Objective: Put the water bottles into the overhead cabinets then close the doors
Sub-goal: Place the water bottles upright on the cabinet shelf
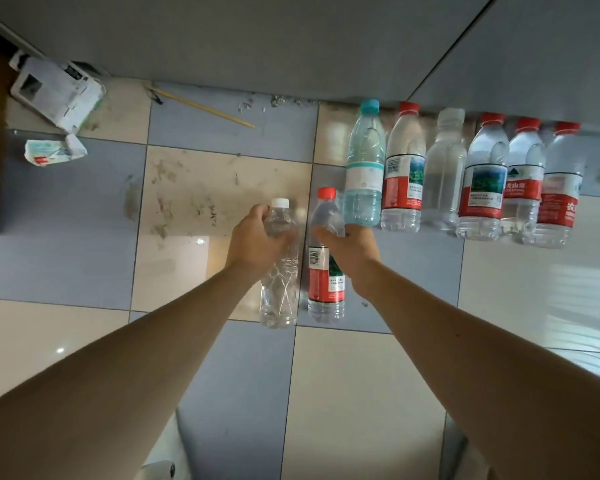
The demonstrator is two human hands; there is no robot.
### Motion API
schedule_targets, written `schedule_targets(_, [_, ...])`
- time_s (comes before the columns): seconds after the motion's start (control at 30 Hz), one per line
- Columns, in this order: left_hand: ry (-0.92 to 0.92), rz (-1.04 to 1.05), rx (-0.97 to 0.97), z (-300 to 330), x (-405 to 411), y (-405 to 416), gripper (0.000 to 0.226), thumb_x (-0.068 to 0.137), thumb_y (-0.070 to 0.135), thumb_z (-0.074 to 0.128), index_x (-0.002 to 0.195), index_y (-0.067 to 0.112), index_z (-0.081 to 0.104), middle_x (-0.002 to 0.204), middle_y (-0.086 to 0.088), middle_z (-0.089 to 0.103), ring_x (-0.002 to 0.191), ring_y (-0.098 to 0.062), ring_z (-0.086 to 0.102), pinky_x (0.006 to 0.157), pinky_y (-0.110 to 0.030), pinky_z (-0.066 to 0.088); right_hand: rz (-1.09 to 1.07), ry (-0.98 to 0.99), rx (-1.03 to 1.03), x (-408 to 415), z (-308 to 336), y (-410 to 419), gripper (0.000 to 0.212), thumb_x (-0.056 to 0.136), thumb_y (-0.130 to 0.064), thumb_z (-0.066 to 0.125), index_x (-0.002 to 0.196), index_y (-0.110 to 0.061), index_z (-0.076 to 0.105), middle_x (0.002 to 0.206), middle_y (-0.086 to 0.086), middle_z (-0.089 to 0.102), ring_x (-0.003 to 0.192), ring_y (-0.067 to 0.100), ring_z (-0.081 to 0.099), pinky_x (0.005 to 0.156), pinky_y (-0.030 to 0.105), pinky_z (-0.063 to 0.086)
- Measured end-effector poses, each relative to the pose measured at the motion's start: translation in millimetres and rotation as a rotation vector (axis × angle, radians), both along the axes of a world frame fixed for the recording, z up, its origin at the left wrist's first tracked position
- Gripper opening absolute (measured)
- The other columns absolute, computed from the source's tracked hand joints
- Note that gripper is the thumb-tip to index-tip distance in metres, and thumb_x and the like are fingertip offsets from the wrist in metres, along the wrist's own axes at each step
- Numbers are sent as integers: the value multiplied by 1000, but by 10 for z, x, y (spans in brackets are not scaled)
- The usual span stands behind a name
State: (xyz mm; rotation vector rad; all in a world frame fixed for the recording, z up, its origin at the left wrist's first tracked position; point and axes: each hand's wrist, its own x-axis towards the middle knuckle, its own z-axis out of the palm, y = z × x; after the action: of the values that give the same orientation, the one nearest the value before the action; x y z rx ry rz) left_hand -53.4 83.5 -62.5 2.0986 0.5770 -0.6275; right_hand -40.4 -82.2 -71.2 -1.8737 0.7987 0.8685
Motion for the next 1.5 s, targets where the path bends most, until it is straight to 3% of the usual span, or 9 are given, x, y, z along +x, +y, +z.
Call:
schedule_targets(0.27, [14, 72, -68, -26, 0, 52, 35, 79, 35, 83, 103, 12, 68, 100, -8, 70, 97, -28, 65, 84, -43, 54, -10, -11, -32, -137, -20, 14, 41, 71, -46, 83, 92, -13, 70, 86, 6, 74, 80, 25, 73, 72, 42, 63])
schedule_targets(0.47, [-109, 16, -93, 386, -37, 141, 57, 72, 28, 90, 123, 16, 67, 116, 0, 64, 104, -19, 62, 91, -38, 54, 67, -194, -65, -300, 385, -88, 59, 70, -41, 85, 118, -22, 57, 110, -4, 65, 97, 16, 64, 79, 34, 58])
schedule_targets(0.7, [-353, -167, -32, 876, -169, 71, 57, 59, 12, 94, 109, 13, 67, 111, 2, 59, 99, -16, 58, 87, -24, 50, 228, -510, -48, -517, 837, -221, 63, 67, -26, 92, 117, -26, 53, 117, -6, 58, 98, 15, 59, 80, 28, 52])
schedule_targets(0.9, [-405, -262, 25, 947, -470, 24, 47, 66, 5, 89, 106, 17, 66, 113, 5, 52, 103, -19, 55, 87, -8, 39, 387, -533, -75, -688, 894, -246, 64, 75, -22, 88, 125, -22, 49, 124, -5, 51, 97, 11, 51, 78, 24, 47])
schedule_targets(1.0, [-365, -255, 24, 958, -636, 15, 50, 67, 0, 86, 109, 16, 63, 117, 4, 51, 107, -22, 55, 90, -17, 44, 395, -526, -71, -737, 904, -199, 63, 77, -20, 86, 127, -22, 48, 126, -5, 48, 97, 11, 50, 80, 28, 50])
schedule_targets(1.13, [-306, -236, 30, 936, -816, 59, 65, 70, 3, 86, 124, 21, 54, 122, 11, 50, 111, -15, 51, 92, -29, 48, 347, -495, -13, -778, 866, -217, 66, 76, -18, 86, 128, -24, 46, 124, -10, 45, 102, 9, 49, 78, 11, 41])
schedule_targets(1.27, [-177, -95, -23, 851, -867, 72, 91, 70, 14, 91, 144, 27, 40, 132, 10, 54, 122, -15, 48, 98, -27, 43, 250, -377, 57, -830, 771, -312, 79, 78, -15, 86, 142, -26, 40, 137, -2, 48, 119, 14, 51, 103, 34, 49])
schedule_targets(1.4, [-115, -17, -82, 677, -898, 80, 99, 67, 14, 93, 150, 23, 39, 135, 5, 54, 129, -24, 49, 109, -44, 44, 213, -308, 84, -871, 578, -364, 87, 77, -18, 87, 147, -30, 37, 142, -4, 47, 124, 16, 50, 106, 44, 50])
schedule_targets(1.5, [-150, 54, -156, 506, -930, 47, 92, 66, 11, 93, 145, 20, 47, 137, 1, 58, 127, -20, 53, 106, -30, 48, 241, -275, 132, -825, 378, -351, 98, 75, -16, 89, 152, -35, 32, 148, -3, 44, 132, 19, 46, 108, 47, 48])
